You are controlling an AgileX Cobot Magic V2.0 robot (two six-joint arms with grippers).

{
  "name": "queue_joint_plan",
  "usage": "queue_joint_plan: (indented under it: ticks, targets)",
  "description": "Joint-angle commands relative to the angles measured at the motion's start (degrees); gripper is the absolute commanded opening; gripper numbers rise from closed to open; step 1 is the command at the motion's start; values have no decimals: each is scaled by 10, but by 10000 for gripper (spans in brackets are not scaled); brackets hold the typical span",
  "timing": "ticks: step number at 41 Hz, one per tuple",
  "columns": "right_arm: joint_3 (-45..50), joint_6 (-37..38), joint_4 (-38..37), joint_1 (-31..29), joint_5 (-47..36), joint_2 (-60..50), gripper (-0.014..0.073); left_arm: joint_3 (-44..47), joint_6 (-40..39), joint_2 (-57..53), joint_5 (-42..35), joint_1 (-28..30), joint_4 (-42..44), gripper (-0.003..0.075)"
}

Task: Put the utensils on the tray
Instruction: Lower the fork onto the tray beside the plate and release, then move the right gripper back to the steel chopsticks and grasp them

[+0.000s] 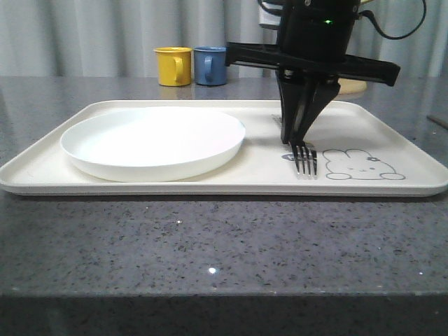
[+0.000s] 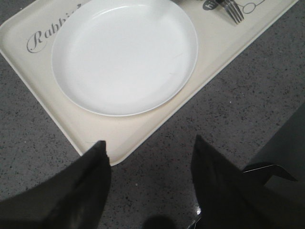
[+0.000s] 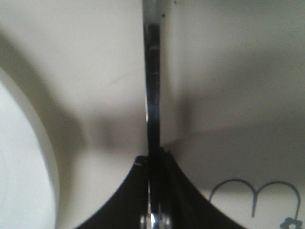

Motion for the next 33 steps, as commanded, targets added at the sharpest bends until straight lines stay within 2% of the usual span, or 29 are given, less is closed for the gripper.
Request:
queue_joint_plan:
  ticks: [1, 6, 9, 15, 18, 25, 28, 33]
  targets:
    - [-19, 2, 3, -1, -14, -30, 108, -15, -6, -2, -39, -3, -2, 367]
    - [-19, 2, 3, -1, -13, -30, 258, -15, -6, -2, -39, -3, -2, 367]
    - [-19, 2, 3, -1, -13, -30, 302, -15, -6, -2, -39, -3, -2, 367]
    - [-20, -28, -12, -1, -8, -50, 297, -15, -6, -2, -39, -3, -2, 367]
    - [-20, -66, -39, -1, 16, -75, 297, -15, -6, -2, -39, -3, -2, 367]
    - [-7, -95, -124, -6, 74, -141, 297, -15, -6, -2, -39, -3, -2, 367]
    - [11, -96, -149, -19, 72, -170, 297, -15, -6, -2, -39, -3, -2, 367]
    - [53, -117, -148, -65, 64, -211, 297, -15, -6, -2, -39, -3, -2, 367]
